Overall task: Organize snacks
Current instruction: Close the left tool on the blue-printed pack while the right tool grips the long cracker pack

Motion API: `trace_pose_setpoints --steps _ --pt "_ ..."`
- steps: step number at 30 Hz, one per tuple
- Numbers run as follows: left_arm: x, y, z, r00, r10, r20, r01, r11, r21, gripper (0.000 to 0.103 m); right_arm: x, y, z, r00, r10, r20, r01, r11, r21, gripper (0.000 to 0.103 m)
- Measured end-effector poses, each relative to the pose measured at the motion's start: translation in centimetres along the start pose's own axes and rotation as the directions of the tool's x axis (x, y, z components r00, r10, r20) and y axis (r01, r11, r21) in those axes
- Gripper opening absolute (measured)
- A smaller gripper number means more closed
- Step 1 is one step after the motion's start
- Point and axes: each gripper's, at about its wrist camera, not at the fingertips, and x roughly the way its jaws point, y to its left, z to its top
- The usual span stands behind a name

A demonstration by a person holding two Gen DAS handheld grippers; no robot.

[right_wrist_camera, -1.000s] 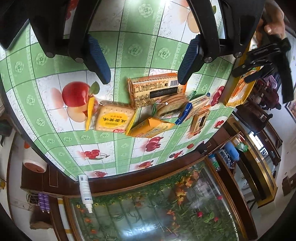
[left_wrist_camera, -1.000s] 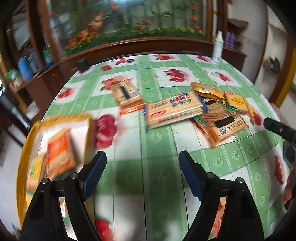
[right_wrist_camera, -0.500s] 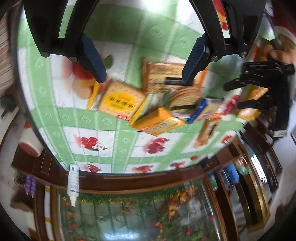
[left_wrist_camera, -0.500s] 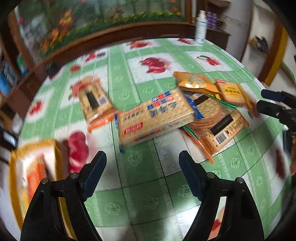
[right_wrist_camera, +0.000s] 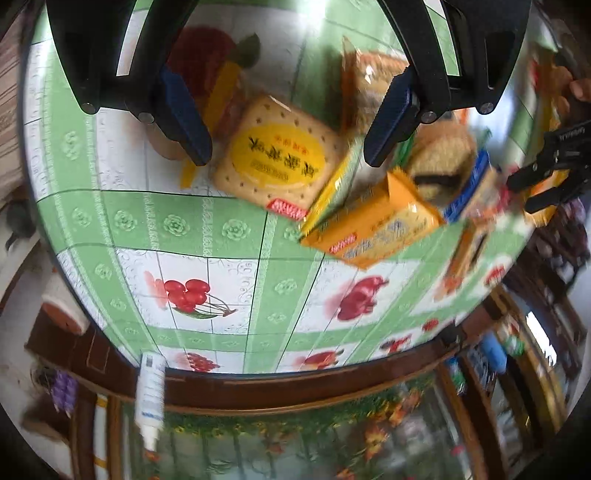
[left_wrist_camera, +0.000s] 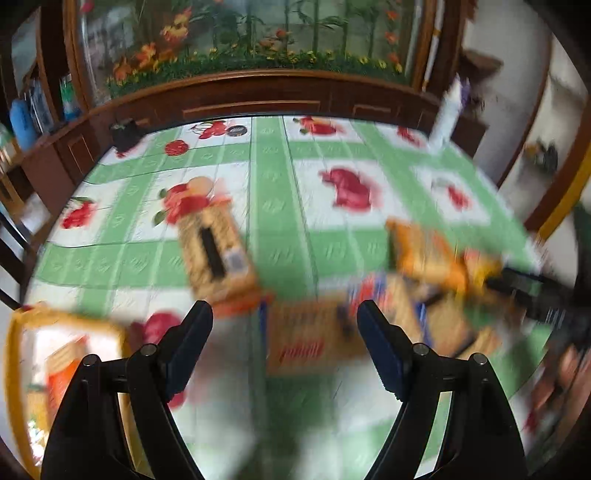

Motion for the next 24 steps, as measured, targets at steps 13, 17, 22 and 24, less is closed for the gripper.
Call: trace_pose_setpoints --steps 13,17,22,24 --pt "5.8 -0.2 0.5 0.961 0.234 -0.149 -0.226 0.971 0.072 0.081 -0.2 -0.9 0.5 0.999 0.009 0.031 -0.011 0.996 0.085 0.087" --pt "3.6 -1.8 -3.1 0.965 0.201 -0.168 -0.17 0.969 0.179 0.081 -0.2 -1.2 0.5 1.0 0.021 0.023 -0.023 0.995 0.096 0.088" --pt "0.1 -3.3 -7.4 0.978 0.097 -0.184 -0.052 0.97 0.238 0.081 -0.8 -1.2 -0.1 0.998 0.052 0.017 -0.054 0.993 0.107 0.089" --pt "-1.4 -3.5 -8.0 0.985 0.085 -0.148 -0.05 0.972 0.229 0.081 -1.4 -0.9 -0.6 0.998 0.062 0.014 -0.064 0.992 0.108 0.089"
